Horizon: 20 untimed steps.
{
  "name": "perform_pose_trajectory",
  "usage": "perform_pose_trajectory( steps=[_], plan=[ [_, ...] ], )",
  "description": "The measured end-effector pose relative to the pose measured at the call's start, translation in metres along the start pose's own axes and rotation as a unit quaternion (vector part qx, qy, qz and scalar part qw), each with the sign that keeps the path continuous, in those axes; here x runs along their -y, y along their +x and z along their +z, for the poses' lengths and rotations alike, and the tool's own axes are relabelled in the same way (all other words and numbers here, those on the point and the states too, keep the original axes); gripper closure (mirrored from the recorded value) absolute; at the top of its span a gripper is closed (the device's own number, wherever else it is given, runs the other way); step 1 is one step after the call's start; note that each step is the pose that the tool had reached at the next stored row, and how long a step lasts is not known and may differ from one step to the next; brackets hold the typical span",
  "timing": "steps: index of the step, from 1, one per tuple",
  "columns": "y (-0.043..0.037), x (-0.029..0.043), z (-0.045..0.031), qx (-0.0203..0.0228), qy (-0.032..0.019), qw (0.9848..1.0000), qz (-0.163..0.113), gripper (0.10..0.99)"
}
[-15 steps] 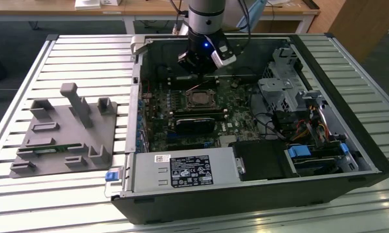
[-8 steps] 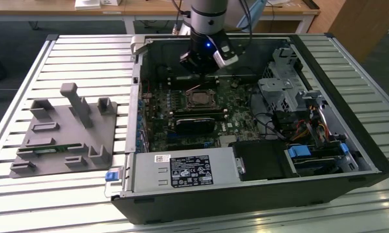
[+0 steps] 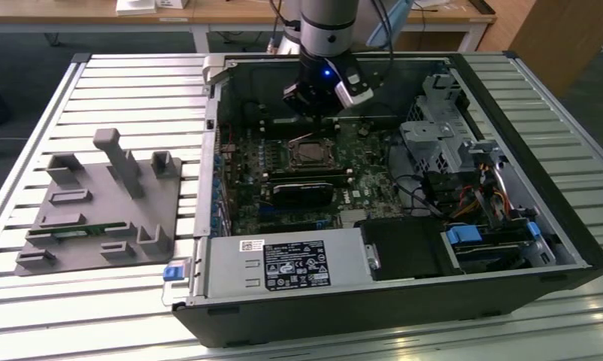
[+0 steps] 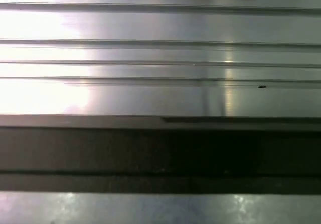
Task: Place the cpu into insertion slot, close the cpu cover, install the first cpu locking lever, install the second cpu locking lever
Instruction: 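Install the first cpu locking lever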
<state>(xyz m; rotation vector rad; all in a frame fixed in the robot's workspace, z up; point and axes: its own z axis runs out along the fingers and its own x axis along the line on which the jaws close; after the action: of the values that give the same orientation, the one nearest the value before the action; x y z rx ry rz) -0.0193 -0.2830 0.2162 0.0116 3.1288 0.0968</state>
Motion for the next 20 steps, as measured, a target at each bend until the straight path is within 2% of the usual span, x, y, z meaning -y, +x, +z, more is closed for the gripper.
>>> perform_pose_trajectory(
  steps=[14,20],
  plan=[
    [-0.0021,0.0005,0.0122,0.0,0.0009,1.0,0.0,0.98],
    [-0.0024,0.0,0.0169,-0.0001,0.0058,1.0,0.0,0.98]
  ],
)
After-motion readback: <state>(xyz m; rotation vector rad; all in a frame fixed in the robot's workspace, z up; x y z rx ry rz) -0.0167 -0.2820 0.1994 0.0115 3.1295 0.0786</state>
